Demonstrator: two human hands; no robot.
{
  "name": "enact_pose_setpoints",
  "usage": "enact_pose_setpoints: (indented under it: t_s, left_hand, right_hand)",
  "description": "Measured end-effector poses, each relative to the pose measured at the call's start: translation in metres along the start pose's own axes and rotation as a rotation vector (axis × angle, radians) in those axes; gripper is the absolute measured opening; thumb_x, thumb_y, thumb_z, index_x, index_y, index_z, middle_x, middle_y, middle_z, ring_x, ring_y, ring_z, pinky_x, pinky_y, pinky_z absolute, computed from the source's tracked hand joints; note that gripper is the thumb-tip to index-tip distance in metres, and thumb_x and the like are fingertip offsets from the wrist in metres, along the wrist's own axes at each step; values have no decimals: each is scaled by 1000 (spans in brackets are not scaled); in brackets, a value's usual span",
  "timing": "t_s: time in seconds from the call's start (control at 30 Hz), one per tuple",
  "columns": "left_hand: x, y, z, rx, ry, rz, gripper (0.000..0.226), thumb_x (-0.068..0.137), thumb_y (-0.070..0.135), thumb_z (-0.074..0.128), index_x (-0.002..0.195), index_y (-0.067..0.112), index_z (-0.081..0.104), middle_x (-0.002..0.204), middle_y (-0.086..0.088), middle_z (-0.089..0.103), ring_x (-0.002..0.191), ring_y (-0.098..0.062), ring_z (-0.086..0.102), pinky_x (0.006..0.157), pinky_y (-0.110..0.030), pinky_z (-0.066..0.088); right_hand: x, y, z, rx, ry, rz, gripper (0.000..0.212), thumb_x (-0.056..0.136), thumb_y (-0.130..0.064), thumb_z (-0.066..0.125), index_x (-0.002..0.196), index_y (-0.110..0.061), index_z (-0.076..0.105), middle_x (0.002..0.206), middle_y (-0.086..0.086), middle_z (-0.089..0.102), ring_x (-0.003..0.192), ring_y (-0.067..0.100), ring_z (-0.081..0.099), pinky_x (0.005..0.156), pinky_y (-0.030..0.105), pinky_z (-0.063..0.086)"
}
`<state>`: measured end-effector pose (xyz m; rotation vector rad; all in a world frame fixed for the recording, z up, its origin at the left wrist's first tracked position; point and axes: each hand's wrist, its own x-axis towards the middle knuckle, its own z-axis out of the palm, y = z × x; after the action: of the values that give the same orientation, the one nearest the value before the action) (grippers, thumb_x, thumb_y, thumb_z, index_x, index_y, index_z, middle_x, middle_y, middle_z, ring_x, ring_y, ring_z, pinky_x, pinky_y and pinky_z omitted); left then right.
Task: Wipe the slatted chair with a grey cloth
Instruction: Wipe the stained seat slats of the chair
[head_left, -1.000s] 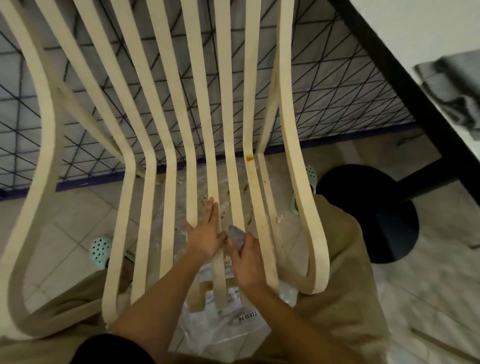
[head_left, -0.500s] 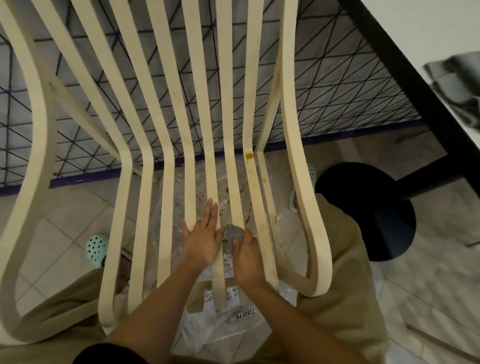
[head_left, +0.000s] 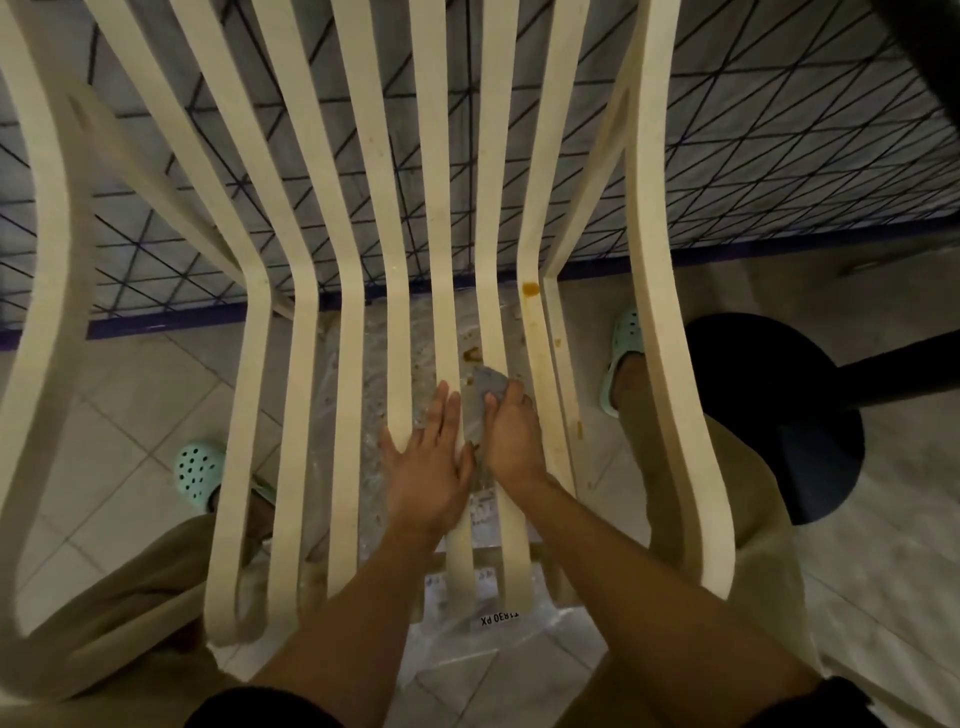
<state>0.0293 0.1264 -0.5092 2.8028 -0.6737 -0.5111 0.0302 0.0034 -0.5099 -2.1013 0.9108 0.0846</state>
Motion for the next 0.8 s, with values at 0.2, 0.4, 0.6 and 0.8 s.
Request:
enact_pose_setpoints:
  t_s: [0.2,0.4,0.6,0.8]
  left_hand:
    - [18,0,-6,-43,15,-9,63,102,50,12,154,27,-16,157,13,-30,143,-7,29,114,-62,0]
    - [17,3,-8,-29,-10,-27,65,102,50,15,153,26,-17,157,12,-32,145,-7,25,115,-64,5]
    - [20,3,-8,-5,-16,-29,65,101,49,14,154,25,-15,157,9,-31,141,-8,34,114,-63,12]
    - [23,0,-6,-8,-13,-41,65,102,47,19,154,26,-13,158,10,-29,142,-8,33,113,-64,14]
  right_hand:
    - [62,-27,-2,54,30,-65,28,105,-25,40,122,-5,51,115,13,61,101,26,58,77,26,40]
    - [123,-44,8,69,36,-73,33,104,-28,40,121,-3,51,110,18,62,97,32,61,75,35,48]
    - [167,-69,5,83,42,-22,30,106,-27,33,116,-2,47,95,8,51,83,21,50,70,27,35]
    - [171,-71,10,74,50,-41,31,107,-27,32,116,-2,47,92,8,50,82,21,51,70,32,41]
